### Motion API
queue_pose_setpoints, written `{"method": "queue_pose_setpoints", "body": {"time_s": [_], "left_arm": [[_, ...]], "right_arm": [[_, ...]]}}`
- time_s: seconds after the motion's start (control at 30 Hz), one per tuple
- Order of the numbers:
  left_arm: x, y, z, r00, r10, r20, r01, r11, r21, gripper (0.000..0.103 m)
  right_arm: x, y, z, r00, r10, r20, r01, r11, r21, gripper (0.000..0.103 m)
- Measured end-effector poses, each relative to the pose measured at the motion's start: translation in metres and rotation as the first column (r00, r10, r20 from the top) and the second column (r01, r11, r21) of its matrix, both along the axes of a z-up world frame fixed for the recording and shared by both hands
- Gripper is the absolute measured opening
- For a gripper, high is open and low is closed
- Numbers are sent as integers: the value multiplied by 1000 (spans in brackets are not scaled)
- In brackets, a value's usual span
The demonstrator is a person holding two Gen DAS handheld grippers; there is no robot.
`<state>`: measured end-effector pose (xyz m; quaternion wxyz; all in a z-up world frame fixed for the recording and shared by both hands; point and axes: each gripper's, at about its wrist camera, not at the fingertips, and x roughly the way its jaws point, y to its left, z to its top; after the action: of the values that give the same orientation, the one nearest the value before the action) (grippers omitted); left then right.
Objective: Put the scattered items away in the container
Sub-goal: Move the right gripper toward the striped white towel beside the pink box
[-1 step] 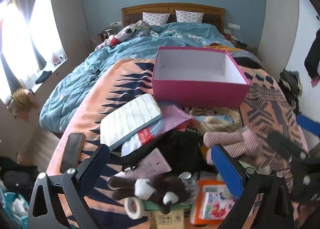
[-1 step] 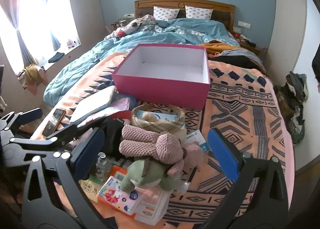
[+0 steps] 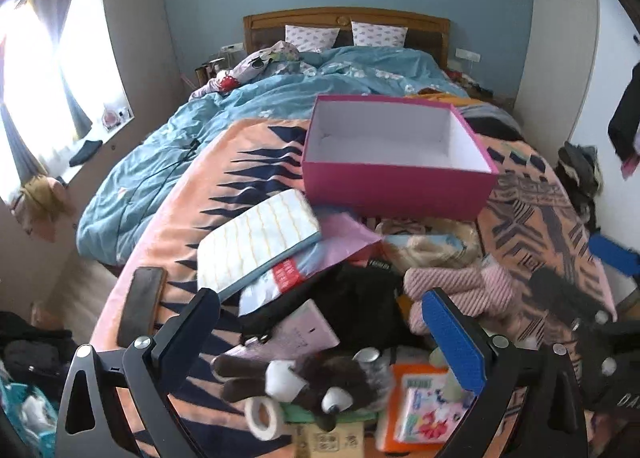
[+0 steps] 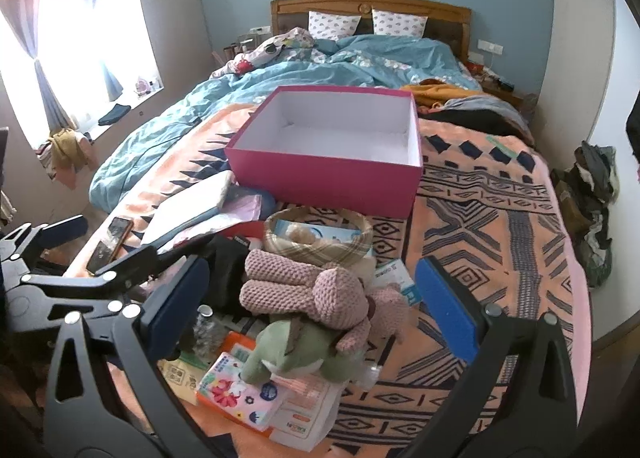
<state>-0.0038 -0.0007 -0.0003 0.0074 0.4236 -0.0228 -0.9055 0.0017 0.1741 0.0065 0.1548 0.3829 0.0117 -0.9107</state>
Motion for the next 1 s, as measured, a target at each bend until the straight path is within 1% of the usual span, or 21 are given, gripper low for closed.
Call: {"method": "queue_pose_setpoints", "body": {"time_s": [0.27, 0.33, 0.53, 1.0], "left_arm": [[-24, -4, -2, 999, -46, -3, 46, 998, 30, 103], [-30, -6, -3, 998, -58, -4, 58, 998, 38, 103], [-42, -9, -3, 997, -80, -5, 80, 995, 54, 103], [-49, -7, -2, 995, -95, -3, 95, 994, 57, 103]], "right_arm": [[-8, -6, -7, 999, -55, -1, 55, 998, 26, 103], [-18, -1, -3, 997, -68, 30, 68, 998, 1, 103], [-24, -12, 1, 998, -64, 1, 63, 997, 35, 103], [-27, -14, 0, 998, -63, 11, 62, 997, 46, 103]]}}
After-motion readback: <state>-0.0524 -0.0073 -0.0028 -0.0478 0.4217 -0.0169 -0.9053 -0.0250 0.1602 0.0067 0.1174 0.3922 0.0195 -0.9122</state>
